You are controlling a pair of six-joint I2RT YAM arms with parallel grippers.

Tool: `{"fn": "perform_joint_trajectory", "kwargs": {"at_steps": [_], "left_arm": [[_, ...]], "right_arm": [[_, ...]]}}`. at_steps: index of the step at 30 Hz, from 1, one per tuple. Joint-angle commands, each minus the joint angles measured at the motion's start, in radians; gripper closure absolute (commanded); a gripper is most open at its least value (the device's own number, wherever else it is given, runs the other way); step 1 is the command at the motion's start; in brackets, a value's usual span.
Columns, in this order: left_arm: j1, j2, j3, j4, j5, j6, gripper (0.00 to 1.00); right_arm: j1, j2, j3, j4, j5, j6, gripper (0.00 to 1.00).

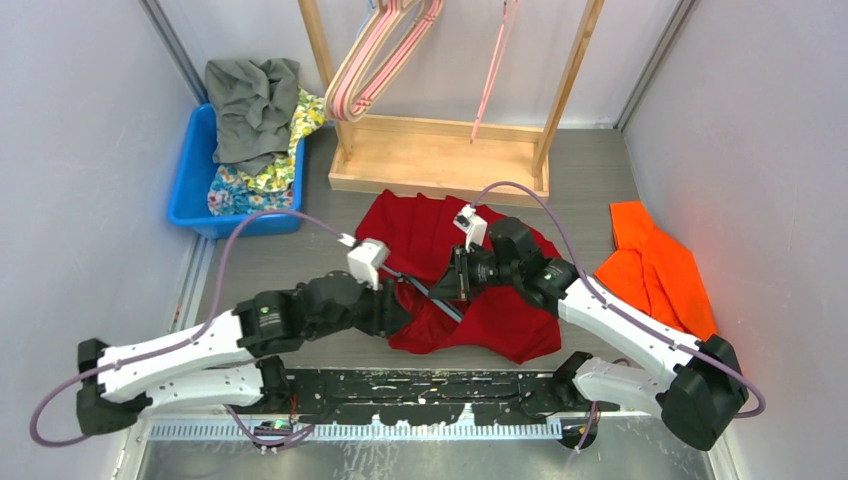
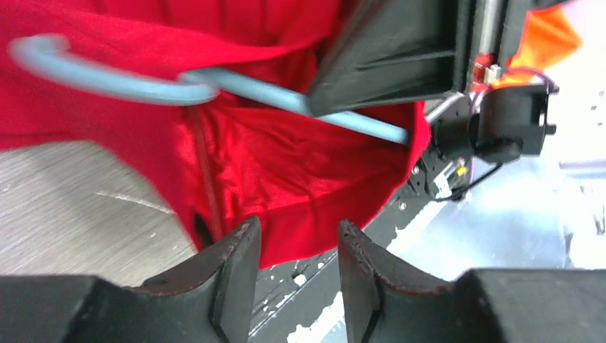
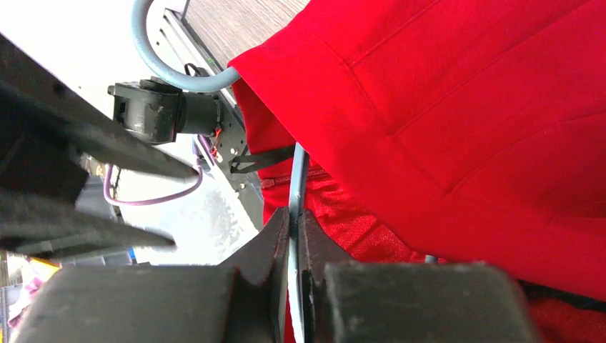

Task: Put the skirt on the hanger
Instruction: Hang the skirt on the hanger.

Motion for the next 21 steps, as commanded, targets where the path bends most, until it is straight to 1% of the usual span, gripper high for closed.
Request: {"fn": "perform_joint_trajectory", "kwargs": {"at_steps": [1, 5, 11, 16, 21], "left_arm": [[-0.097, 0.158, 0.065, 0.180, -0.009, 0.172, 0.55], [-0.102, 0.288, 0.092, 0.274, 0.054, 0.253, 0.54], [-0.106, 0.404, 0.143, 0.302, 0.091, 0.289, 0.54], [-0.105, 0.403, 0.135, 0.328, 0.108, 0.283, 0.54], [-0.105, 0.335, 0.099, 0.317, 0.096, 0.284, 0.53]], "right_arm": [[-0.007, -0.014, 0.041, 0.084, -0.041, 0.021, 0.99], [-0.010, -0.017, 0.043, 0.080, -0.048, 0.020, 0.99], [-0.012, -0.022, 0.043, 0.077, -0.055, 0.026, 0.99], [-0.012, -0.017, 0.036, 0.090, -0.063, 0.033, 0.99], [-0.012, -0.010, 0.035, 0.094, -0.064, 0.038, 0.99]]}}
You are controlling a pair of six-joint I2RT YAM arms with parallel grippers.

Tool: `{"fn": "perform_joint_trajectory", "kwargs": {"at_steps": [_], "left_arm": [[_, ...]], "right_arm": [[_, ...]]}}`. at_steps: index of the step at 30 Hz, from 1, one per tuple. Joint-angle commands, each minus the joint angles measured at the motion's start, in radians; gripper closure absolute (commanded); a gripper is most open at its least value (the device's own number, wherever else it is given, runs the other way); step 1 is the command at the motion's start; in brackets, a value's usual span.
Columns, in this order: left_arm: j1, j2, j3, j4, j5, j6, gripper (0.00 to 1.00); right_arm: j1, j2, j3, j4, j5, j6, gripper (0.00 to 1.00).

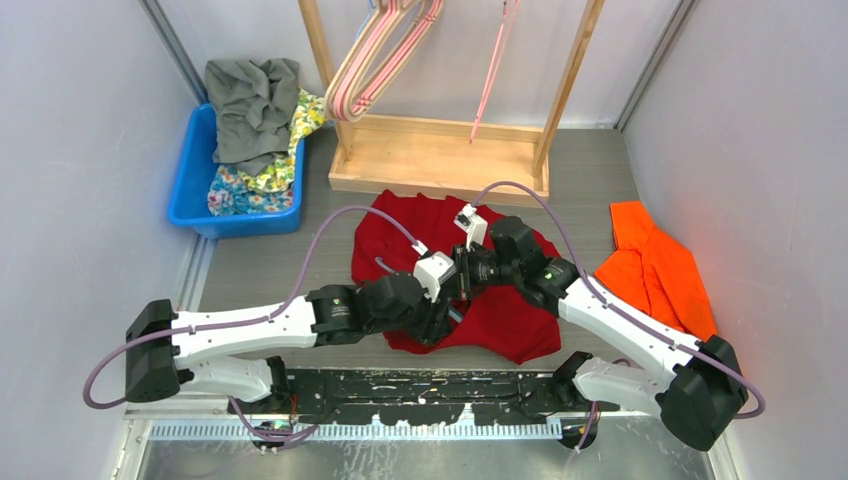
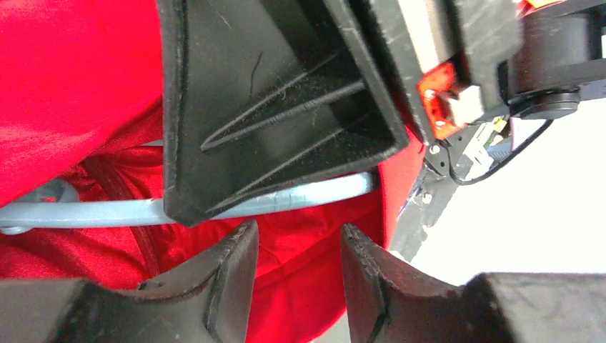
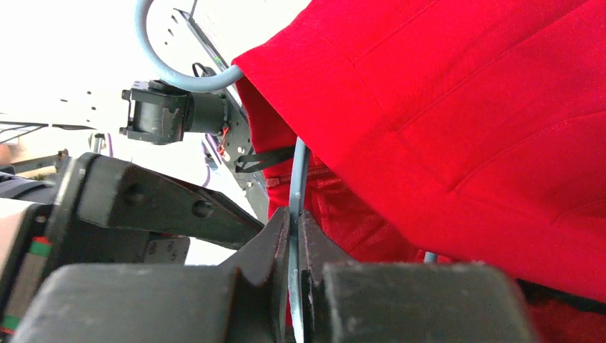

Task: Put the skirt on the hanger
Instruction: Hang the skirt on the hanger.

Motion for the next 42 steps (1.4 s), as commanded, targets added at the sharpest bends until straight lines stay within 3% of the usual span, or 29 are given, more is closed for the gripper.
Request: {"fn": "perform_joint_trajectory", "kwargs": {"at_steps": [1, 10, 27, 30, 32, 33, 42], "left_arm": [[-0.004, -0.090, -0.005, 0.058, 0.009, 0.024, 0.53], [-0.004, -0.124, -0.054, 0.135, 0.138, 0.026, 0.52], [-0.013, 0.036, -0.014, 0.224, 0.227, 0.021, 0.43], [-0.018, 0.068, 0.000, 0.236, 0.205, 0.018, 0.60], [-0.018, 0.066, 0.005, 0.233, 0.164, 0.008, 0.90], [-0.018, 0.058, 0.003, 0.234, 0.144, 0.007, 0.99], [-0.019, -0.142, -0.025, 0.204, -0.075, 0.033, 1.00]], "right_arm": [[-0.003, -0.009, 0.035, 0.093, -0.040, 0.022, 0.99], [-0.002, 0.002, 0.031, 0.108, -0.042, 0.032, 0.99], [-0.003, 0.017, 0.035, 0.117, -0.047, 0.043, 0.99], [-0.002, 0.020, 0.035, 0.115, -0.049, 0.040, 0.99], [-0.003, 0.019, 0.035, 0.112, -0.049, 0.038, 0.99], [-0.003, 0.020, 0.034, 0.112, -0.049, 0.038, 0.99], [-0.003, 0.011, 0.033, 0.093, -0.055, 0.033, 0.99]]}}
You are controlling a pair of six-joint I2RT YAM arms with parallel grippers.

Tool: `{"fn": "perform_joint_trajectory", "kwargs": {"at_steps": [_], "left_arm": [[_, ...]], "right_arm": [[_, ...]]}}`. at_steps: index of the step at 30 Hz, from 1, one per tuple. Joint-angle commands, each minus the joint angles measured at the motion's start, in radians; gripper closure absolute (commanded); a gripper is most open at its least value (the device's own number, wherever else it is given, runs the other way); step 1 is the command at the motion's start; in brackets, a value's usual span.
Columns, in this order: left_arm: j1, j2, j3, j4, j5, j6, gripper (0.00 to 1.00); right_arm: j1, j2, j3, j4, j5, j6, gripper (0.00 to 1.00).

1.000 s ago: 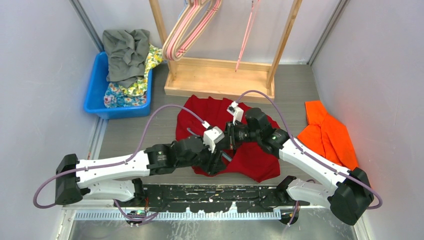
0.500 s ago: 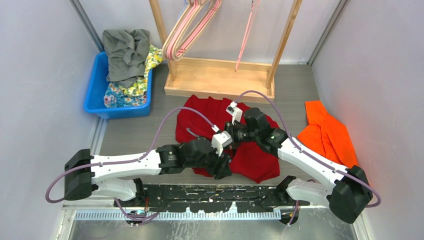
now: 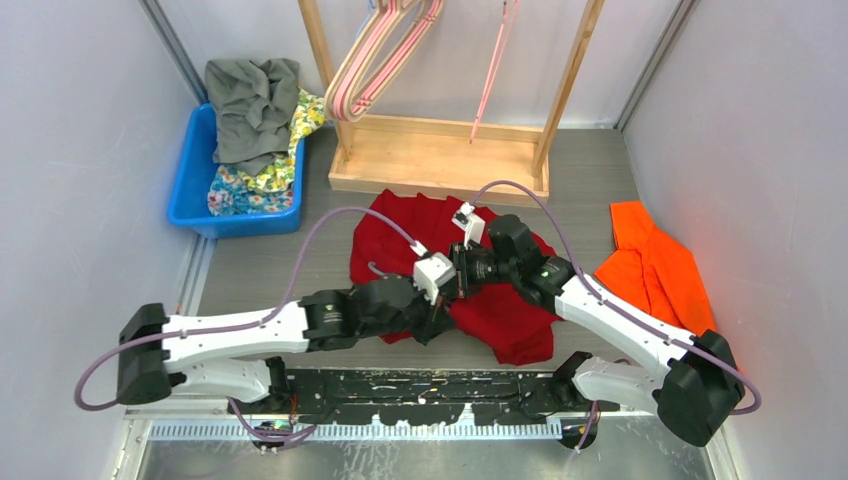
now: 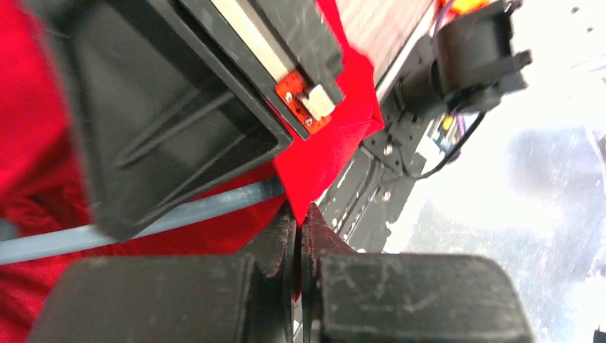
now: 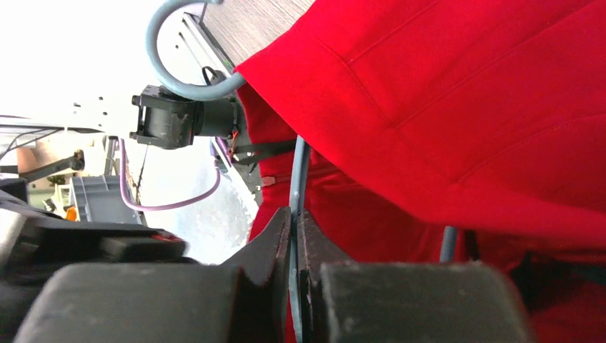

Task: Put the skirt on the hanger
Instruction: Hang the skirt on the hanger.

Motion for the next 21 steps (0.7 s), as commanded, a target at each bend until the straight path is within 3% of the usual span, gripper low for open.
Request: {"fn": "perform_joint_trajectory", "kwargs": {"at_steps": [1, 21], "left_arm": [[0.000, -0.144, 0.017, 0.047, -0.156, 0.021, 1.00], [0.010, -0.301, -0.053, -0.209, -0.453, -0.027, 1.00]], "right_arm": [[-0.002, -0.018, 0.030, 0.056, -0.034, 0.002, 0.99], [-0.002, -0.107, 0.006, 0.004, -0.034, 0.005, 0.99]]}}
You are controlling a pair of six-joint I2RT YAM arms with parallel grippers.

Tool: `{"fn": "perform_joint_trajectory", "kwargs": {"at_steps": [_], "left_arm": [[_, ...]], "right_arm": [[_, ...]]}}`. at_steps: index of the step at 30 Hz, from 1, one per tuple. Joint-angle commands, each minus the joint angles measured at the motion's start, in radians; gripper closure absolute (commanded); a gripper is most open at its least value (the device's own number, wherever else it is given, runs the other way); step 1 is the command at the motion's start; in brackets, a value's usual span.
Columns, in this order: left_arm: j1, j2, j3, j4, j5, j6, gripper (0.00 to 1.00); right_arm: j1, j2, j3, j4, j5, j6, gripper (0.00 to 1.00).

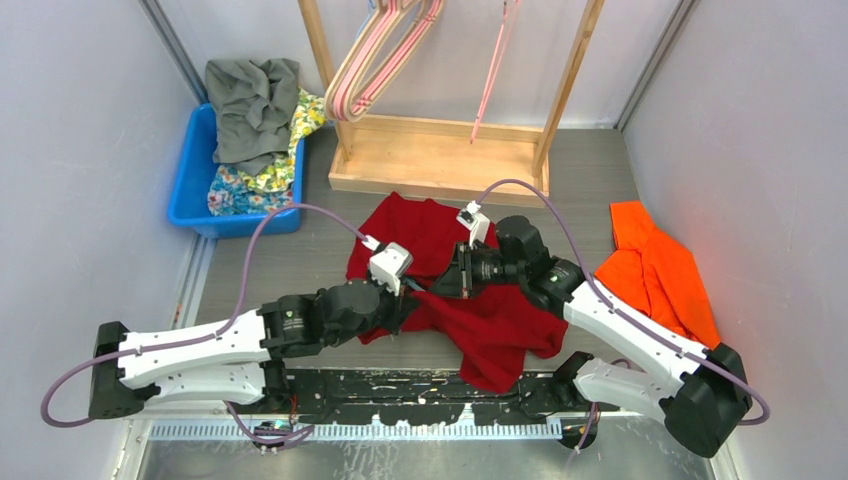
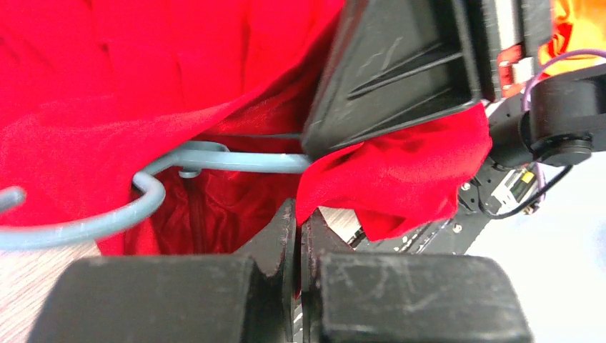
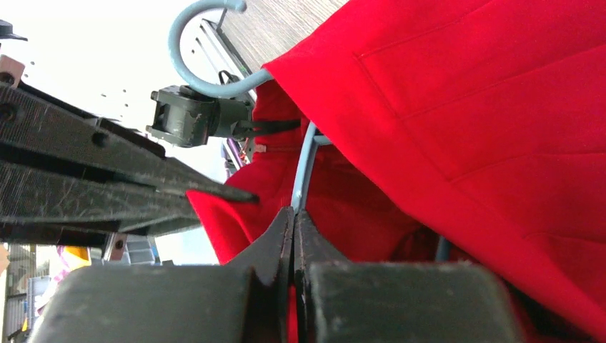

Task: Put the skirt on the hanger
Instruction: Hang the skirt on the hanger.

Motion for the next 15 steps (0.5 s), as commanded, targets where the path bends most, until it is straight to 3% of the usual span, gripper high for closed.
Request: {"fn": "perform_joint_trajectory", "kwargs": {"at_steps": [1, 9, 15], "left_arm": [[0.011, -0.056, -0.006, -0.068, -0.149, -0.035, 1.00], [0.012, -0.093, -0.048, -0.211, -0.234, -0.147, 1.00], [0.011, -0.106, -0.085, -0.223, -0.201, -0.185, 0.98]], "right_arm": [[-0.003, -0.047, 0.005, 0.009, -0.029, 0.005, 0.99], [-0.001, -0.073, 0.012, -0.001, -0.023, 0.014, 0.99], [-0.003, -0.048, 0.020, -0.026, -0.003, 0.001, 0.98]]}}
